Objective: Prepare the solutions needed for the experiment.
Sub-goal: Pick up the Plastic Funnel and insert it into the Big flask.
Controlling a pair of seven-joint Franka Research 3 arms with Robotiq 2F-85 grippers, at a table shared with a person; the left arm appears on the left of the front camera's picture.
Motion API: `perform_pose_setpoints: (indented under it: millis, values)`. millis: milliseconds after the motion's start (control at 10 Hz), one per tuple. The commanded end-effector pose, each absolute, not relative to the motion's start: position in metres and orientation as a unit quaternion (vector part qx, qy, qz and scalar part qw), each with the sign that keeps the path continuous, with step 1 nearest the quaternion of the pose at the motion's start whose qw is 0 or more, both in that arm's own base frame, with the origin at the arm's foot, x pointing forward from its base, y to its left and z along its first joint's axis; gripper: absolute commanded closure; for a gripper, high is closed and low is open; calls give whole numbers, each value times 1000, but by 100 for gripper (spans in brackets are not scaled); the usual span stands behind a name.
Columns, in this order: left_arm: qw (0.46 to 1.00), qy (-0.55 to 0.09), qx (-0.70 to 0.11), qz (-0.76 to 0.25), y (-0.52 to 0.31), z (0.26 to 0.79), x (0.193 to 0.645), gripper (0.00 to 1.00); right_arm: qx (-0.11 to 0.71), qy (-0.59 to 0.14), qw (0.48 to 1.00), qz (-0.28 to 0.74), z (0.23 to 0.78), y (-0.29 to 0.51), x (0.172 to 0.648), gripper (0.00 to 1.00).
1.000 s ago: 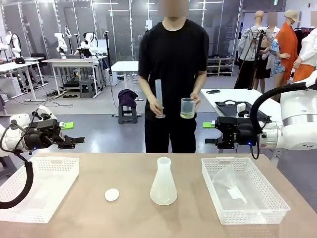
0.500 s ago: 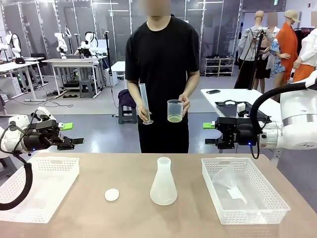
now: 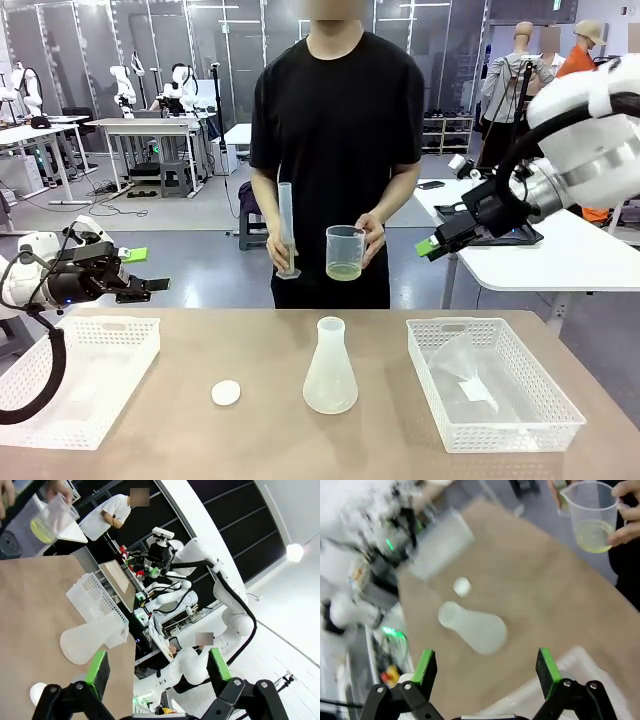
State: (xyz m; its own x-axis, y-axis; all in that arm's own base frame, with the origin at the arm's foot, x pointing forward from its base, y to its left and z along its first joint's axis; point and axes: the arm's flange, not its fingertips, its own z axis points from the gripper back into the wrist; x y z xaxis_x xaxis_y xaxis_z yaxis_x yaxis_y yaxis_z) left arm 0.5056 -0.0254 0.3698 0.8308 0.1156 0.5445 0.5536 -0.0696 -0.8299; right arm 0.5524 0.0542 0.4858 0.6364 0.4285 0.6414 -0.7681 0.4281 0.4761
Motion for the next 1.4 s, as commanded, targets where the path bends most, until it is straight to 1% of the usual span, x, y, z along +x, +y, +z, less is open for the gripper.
perform_pose_setpoints:
  millis: [0, 200, 300, 400, 800, 900, 1000, 1200, 1300]
  values:
    - [648, -235, -703, -175, -26, 369, 504, 0, 289, -228, 818, 442, 490, 62, 556, 0]
    - [648, -235, -703, -175, -26, 369, 504, 0, 178, -183, 825, 504, 496, 72, 556, 0]
    - [648, -235, -703, -175, -26, 369, 504, 0, 122, -192, 835, 501, 494, 75, 556, 0]
    - [648, -235, -703, -175, -26, 369, 504, 0, 233, -182, 822, 487, 501, 67, 558, 0]
    - [648, -235, -703, -175, -26, 369, 504, 0, 233, -182, 822, 487, 501, 67, 558, 0]
    - [648, -235, -703, -175, -26, 369, 504, 0, 222, -179, 823, 491, 499, 69, 558, 0]
    - [648, -235, -703, -175, -26, 369, 504, 0, 200, -158, 778, 574, 501, 69, 560, 0]
    - [648, -235, -703, -175, -26, 369, 504, 0, 123, -124, 742, 647, 508, 67, 566, 0]
    - [648, -235, -703, -175, -26, 369, 504, 0, 87, -118, 739, 658, 511, 68, 568, 0]
